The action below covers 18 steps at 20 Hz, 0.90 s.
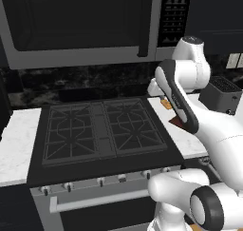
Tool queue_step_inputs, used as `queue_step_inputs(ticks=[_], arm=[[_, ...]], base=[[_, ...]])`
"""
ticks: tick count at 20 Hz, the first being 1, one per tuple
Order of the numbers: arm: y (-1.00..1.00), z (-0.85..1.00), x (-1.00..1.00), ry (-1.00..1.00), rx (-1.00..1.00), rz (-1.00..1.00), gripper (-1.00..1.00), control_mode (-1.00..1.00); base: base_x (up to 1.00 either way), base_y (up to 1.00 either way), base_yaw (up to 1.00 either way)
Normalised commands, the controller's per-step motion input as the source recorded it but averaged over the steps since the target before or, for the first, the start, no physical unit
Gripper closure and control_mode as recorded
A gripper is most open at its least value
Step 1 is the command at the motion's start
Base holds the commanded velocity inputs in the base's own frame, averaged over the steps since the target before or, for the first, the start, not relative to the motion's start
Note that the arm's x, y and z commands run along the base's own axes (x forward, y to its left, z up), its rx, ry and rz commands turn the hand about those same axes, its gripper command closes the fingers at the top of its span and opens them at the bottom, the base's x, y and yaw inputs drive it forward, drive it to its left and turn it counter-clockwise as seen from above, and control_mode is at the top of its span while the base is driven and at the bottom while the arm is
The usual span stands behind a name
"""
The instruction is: Place the appropriate cutting tool for cutting the garlic skin on the cutting board.
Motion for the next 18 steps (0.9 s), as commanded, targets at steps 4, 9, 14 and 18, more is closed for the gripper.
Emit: queue_step_inputs(ticks=[4, 9, 14, 18], arm=[[0.00, 0.00, 0.00, 0.00, 0.00, 0.00, -1.00, -1.00], [-0.58, -0.48, -0.12, 0.08, -0.04, 0.00, -1.00, -1.00], [-1.00, -0.79, -0.28, 0.15, 0.06, 0.00, -1.00, -1.00], [-1.00, -1.00, -0.17, 0.02, 0.07, 0.10, -1.00, -1.00]], base=[[0.00, 0.00, 0.00], [0.00, 0.00, 0.00], [0.00, 0.00, 0.00], [0.00, 0.00, 0.00]])
